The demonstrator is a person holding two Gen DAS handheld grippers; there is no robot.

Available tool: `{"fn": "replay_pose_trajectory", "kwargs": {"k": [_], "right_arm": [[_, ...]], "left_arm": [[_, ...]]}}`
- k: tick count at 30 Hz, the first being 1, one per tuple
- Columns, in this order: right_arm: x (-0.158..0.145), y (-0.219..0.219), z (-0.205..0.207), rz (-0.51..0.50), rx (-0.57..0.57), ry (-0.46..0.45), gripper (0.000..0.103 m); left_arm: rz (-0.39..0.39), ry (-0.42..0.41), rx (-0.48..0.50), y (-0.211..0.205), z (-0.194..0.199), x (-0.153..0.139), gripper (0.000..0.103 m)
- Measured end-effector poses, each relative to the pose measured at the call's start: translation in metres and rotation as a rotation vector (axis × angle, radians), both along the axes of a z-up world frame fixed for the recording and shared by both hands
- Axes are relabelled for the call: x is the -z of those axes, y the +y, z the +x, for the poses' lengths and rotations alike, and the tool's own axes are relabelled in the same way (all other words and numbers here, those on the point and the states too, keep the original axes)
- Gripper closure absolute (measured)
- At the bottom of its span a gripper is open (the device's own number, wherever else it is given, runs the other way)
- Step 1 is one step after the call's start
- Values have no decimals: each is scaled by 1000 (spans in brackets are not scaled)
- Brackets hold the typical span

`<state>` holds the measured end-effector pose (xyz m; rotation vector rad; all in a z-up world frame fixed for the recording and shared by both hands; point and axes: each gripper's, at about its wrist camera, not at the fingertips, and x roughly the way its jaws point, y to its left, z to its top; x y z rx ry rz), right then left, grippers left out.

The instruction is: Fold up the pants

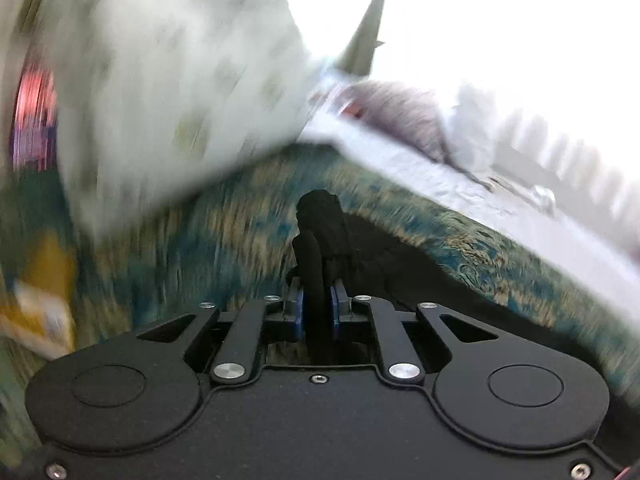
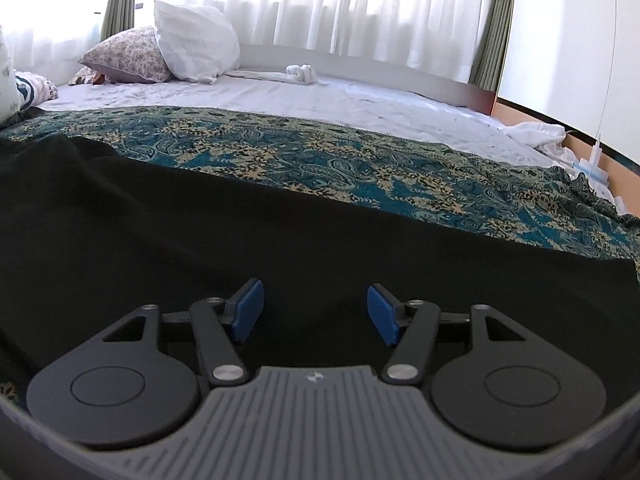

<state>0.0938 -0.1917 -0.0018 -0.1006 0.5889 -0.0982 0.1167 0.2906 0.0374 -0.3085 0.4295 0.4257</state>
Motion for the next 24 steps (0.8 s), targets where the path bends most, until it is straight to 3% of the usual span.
{"fn": "replay_pose_trajectory", "kwargs": {"k": [2, 6, 9, 11, 14, 16, 19, 24], "right_arm": [[2, 0, -2, 0, 1, 1, 30], [1, -2, 0, 3, -5, 2, 28], [2, -3, 1, 9, -6, 8, 28], [2, -4, 1, 14, -5, 9, 27], [2, -5, 1, 21, -4, 10, 27], [2, -5, 1, 23, -3, 13, 26], [0, -6, 2, 27, -4, 19, 26], [-5, -5, -3, 32, -12, 16, 22]], "left_arm": [[47, 46, 9, -4, 3, 2, 90], [-36, 178, -49, 14, 13, 24, 79], [34, 183, -83, 7, 12, 20, 66], [83, 182, -120, -1, 10, 14, 65], [145, 119, -133, -13, -1, -6, 63], [192, 75, -104, -26, -7, -22, 58], [189, 44, 12, -51, -8, -31, 57], [148, 104, 235, -94, 6, -11, 58]]}}
